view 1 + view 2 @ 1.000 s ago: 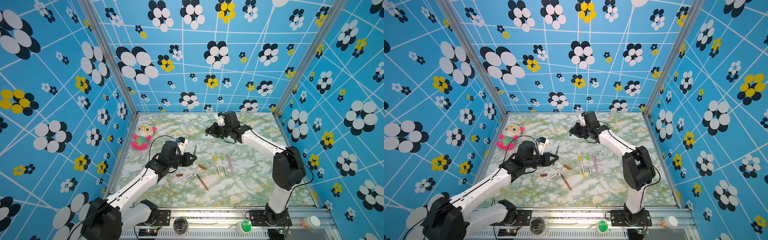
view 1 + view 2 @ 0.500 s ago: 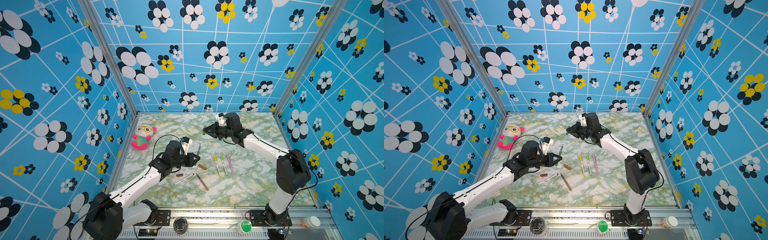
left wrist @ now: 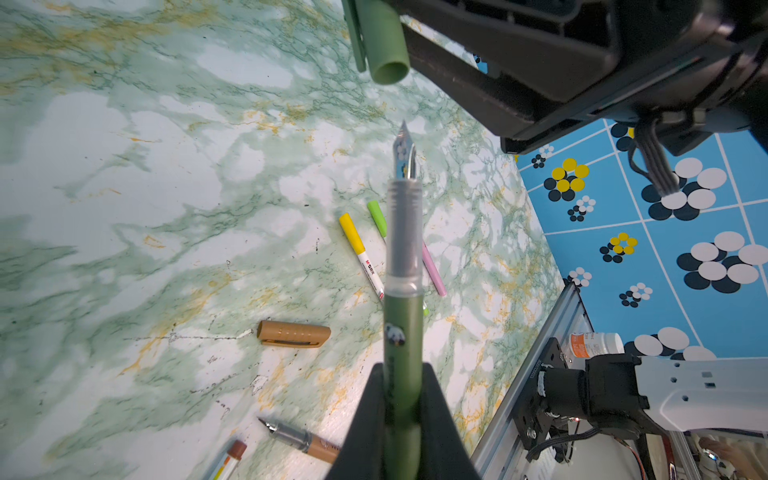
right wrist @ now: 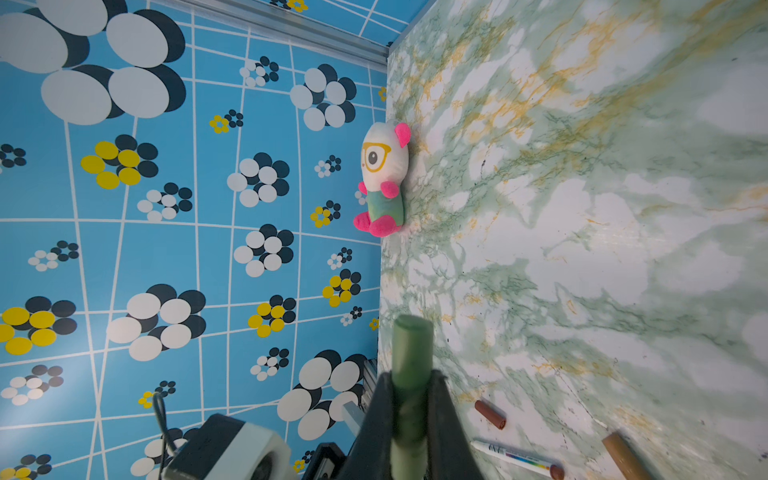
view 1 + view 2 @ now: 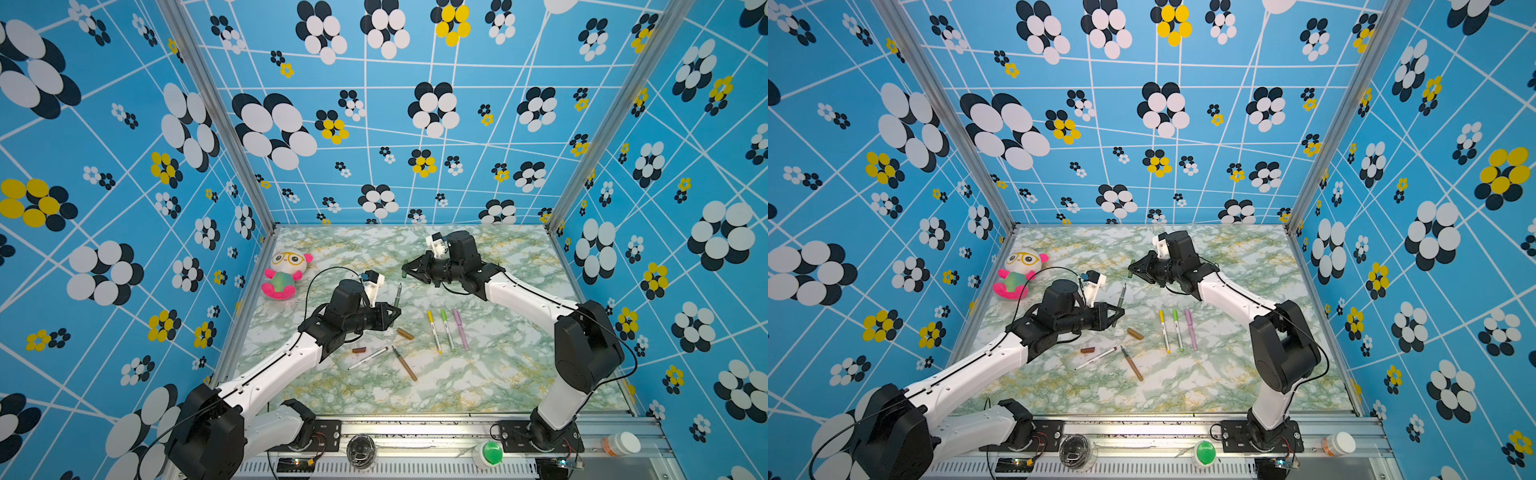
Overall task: Insert the pens into the pen caps
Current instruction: 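Lift the green cap with the right gripper above the left-held pen nib, then lower the green cap with the right gripper onto the fountain pen nib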
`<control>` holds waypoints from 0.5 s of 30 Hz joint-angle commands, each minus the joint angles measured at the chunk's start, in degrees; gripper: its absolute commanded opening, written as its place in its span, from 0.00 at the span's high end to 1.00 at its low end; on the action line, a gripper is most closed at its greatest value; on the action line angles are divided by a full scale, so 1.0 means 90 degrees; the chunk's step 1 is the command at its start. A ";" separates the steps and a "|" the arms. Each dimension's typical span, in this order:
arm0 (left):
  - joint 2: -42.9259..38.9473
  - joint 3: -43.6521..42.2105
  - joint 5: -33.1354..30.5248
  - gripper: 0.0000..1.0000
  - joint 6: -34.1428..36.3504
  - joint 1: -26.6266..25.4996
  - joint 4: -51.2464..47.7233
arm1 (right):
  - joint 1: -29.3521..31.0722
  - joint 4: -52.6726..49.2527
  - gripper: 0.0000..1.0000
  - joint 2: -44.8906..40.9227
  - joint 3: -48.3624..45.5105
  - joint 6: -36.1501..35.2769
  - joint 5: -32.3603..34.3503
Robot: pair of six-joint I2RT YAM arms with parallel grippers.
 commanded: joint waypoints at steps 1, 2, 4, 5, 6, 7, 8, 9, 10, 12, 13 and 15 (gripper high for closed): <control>-0.0067 0.0198 -0.0094 1.00 -0.0011 -0.0064 0.0098 | 0.0095 -0.0096 1.00 -0.0237 -0.0040 -0.0134 -0.0140; -0.0058 0.0201 -0.0097 1.00 -0.0018 -0.0064 0.0102 | 0.0105 -0.0097 1.00 -0.0243 -0.0041 -0.0141 -0.0135; -0.0041 0.0210 -0.0104 1.00 -0.0024 -0.0073 0.0113 | 0.0132 -0.0130 1.00 -0.0235 0.0006 -0.0172 -0.0145; -0.0046 0.0211 -0.0111 1.00 -0.0028 -0.0073 0.0109 | 0.0143 -0.0171 1.00 -0.0245 0.0028 -0.0206 -0.0142; -0.0048 0.0211 -0.0119 1.00 -0.0032 -0.0074 0.0109 | 0.0166 -0.0224 1.00 -0.0255 0.0058 -0.0251 -0.0133; -0.0055 0.0211 -0.0126 1.00 -0.0033 -0.0074 0.0107 | 0.0175 -0.0301 1.00 -0.0257 0.0081 -0.0309 -0.0111; -0.0057 0.0211 -0.0145 1.00 -0.0038 -0.0074 0.0108 | 0.0195 -0.0356 1.00 -0.0257 0.0104 -0.0349 -0.0102; -0.0062 0.0211 -0.0153 1.00 -0.0038 -0.0074 0.0113 | 0.0207 -0.0384 1.00 -0.0259 0.0110 -0.0391 -0.0089; -0.0071 0.0208 -0.0165 1.00 -0.0044 -0.0072 0.0110 | 0.0217 -0.0425 1.00 -0.0267 0.0116 -0.0442 -0.0078; -0.0085 0.0200 -0.0184 1.00 -0.0053 -0.0074 0.0113 | 0.0251 -0.0520 1.00 -0.0284 0.0145 -0.0544 -0.0065; -0.0086 0.0193 -0.0194 1.00 -0.0055 -0.0074 0.0107 | 0.0268 -0.0558 1.00 -0.0301 0.0153 -0.0592 -0.0064; -0.0087 0.0177 -0.0214 1.00 -0.0062 -0.0083 0.0113 | 0.0291 -0.0595 1.00 -0.0323 0.0151 -0.0664 -0.0064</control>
